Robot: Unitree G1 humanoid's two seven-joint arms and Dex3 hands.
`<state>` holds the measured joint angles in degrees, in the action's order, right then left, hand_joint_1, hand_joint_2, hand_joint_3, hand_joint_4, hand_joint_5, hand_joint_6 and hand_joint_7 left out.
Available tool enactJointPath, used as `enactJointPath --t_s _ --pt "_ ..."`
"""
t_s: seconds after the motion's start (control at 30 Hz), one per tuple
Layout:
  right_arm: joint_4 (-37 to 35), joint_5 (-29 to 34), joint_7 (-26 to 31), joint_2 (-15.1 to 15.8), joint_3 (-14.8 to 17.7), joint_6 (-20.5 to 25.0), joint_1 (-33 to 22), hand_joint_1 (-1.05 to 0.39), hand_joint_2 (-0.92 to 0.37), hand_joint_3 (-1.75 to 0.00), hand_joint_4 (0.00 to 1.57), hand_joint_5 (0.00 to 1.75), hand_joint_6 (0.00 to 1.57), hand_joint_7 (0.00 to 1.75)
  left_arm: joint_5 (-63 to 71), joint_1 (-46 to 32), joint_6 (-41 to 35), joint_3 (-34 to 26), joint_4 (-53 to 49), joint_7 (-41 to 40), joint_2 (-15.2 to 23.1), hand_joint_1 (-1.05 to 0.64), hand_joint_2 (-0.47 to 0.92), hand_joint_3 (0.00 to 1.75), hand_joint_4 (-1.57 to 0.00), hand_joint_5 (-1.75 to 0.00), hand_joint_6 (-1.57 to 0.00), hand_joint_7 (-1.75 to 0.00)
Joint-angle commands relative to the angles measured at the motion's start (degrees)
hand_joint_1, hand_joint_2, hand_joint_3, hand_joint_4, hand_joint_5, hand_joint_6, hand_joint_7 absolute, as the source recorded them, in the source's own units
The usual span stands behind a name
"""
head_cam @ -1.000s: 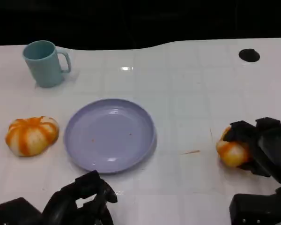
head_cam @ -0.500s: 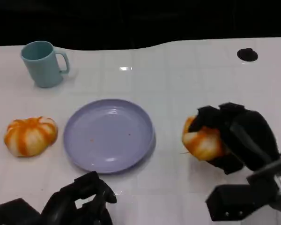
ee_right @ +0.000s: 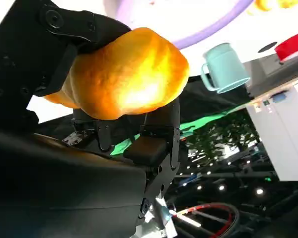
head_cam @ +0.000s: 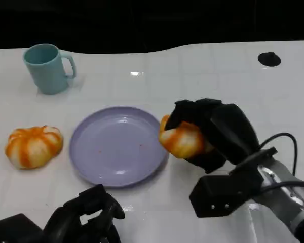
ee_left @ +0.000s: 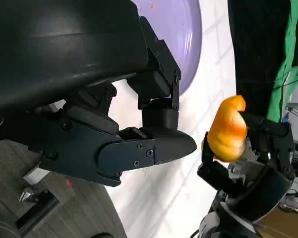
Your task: Grasp the bread from the table and place it into the plate.
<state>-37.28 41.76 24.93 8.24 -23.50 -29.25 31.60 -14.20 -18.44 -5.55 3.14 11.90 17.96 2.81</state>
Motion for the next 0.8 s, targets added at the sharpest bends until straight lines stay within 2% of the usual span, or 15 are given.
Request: enactJointPath --t_s 0.03,0.1,0.17,0.3,0.4,0.43,0.53,0.7,0.8 --pt "-1.14 -2.06 -2.58 -1.63 -0.26 0.38 2.46 -0.07 -0.32 -1.24 0.96 1.75 0.81 1.57 0.48 -0.55 -0.28 0.09 0.60 -0.82 0.28 -0.70 0.92 0.57 -0.79 -1.75 -0.67 -1.48" --pt "-1.59 -2.64 -3.70 -2.48 -0.49 0.54 2.93 -0.10 -0.37 -1.12 0.96 1.75 0.86 1.36 0.64 -0.85 -0.44 0.24 1.00 -1.09 0.25 -0.72 0.92 0.56 -0.79 -1.75 -0.68 -1.49" --pt "-2.50 -2.45 -3.74 -3.37 -1.05 0.67 3.55 -0.11 -0.41 -1.08 0.94 1.75 0.85 1.40 0.44 -1.21 0.36 0.36 0.91 -0.61 0.29 -0.70 0.92 0.56 -0.78 -1.75 -0.67 -1.49" --pt "-5.29 -1.92 -2.80 -5.17 -1.96 0.60 5.25 -0.11 -0.40 -1.11 0.95 1.75 0.77 1.63 0.04 -1.72 0.86 0.51 0.84 -0.09 0.39 -0.71 0.92 0.55 -0.78 -1.75 -0.66 -1.48" --pt "-8.17 -1.50 -2.74 -7.22 -2.88 1.58 7.29 -0.11 -0.41 -1.11 0.94 1.75 0.79 1.53 -0.51 -2.13 0.29 0.57 1.28 -0.21 0.14 -0.71 0.92 0.54 -0.78 -1.75 -0.67 -1.48" --pt "-9.32 -1.48 -2.63 -8.12 -3.17 1.97 8.04 -0.12 -0.41 -1.11 0.93 1.75 0.82 1.44 -0.64 -2.28 0.17 0.61 1.45 -0.24 0.10 -0.71 0.92 0.52 -0.79 -1.75 -0.68 -1.46" --pt "-12.39 -1.79 -2.40 -10.48 -3.76 3.00 9.75 -0.12 -0.40 -1.14 0.92 1.75 0.86 1.31 -0.85 -2.72 0.19 0.71 1.82 0.03 0.32 -0.71 0.92 0.51 -0.79 -1.75 -0.69 -1.44" --pt "-17.87 -2.91 -2.07 -14.11 -3.63 3.05 12.59 -0.13 -0.41 -1.21 0.88 1.75 0.86 1.30 -0.96 -2.80 -0.37 0.71 2.20 -0.38 0.35 -0.70 0.92 0.52 -0.79 -1.75 -0.69 -1.43" --pt "-20.26 -4.15 -3.70 -16.06 -3.07 4.15 14.27 -0.13 -0.43 -1.17 0.79 1.72 0.79 1.29 -1.10 -3.04 -1.01 0.90 2.78 -0.48 0.28 -0.70 0.92 0.52 -0.79 -1.75 -0.69 -1.43"
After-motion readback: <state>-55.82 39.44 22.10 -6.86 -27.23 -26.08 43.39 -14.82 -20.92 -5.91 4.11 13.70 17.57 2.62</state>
